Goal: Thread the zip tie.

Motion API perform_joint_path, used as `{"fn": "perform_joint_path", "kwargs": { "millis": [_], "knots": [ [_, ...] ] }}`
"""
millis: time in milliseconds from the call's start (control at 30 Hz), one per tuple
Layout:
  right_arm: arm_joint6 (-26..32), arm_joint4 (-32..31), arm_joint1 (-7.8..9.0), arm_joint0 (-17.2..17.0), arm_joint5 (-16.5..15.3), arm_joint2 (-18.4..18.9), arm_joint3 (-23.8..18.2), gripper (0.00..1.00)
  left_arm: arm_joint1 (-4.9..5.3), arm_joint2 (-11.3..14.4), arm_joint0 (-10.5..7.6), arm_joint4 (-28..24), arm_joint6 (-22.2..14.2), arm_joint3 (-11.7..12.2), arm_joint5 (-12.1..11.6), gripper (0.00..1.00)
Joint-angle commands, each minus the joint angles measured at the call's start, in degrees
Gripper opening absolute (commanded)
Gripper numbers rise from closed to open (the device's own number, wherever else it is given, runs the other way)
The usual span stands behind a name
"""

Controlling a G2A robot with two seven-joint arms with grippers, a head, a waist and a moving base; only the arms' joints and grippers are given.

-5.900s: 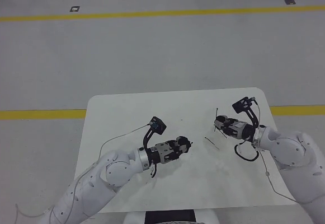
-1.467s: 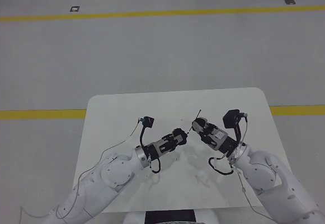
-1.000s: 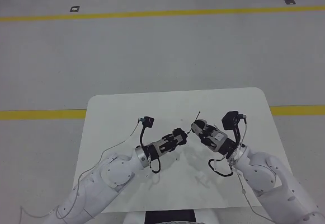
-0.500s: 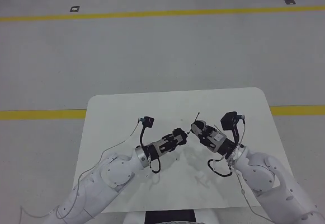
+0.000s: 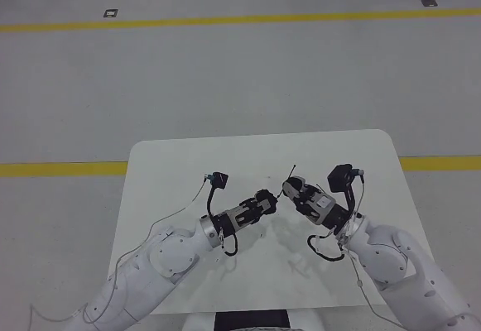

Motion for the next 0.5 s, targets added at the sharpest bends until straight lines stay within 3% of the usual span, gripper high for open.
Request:
{"fn": "perform_joint_path", "kwargs": {
  "millis": [0, 467],
  "knots": [
    [-0.1, 0.0, 0.01, 0.0, 0.0, 0.0, 0.0, 0.0, 0.0, 0.0, 0.0, 0.0, 0.0, 0.0, 0.0, 0.0],
    [-0.6, -0.2, -0.21, 0.7, 0.0, -0.7, 1.6, 0.0, 0.0, 0.0, 0.0, 0.0, 0.0, 0.0, 0.0, 0.0]
  ]
}}
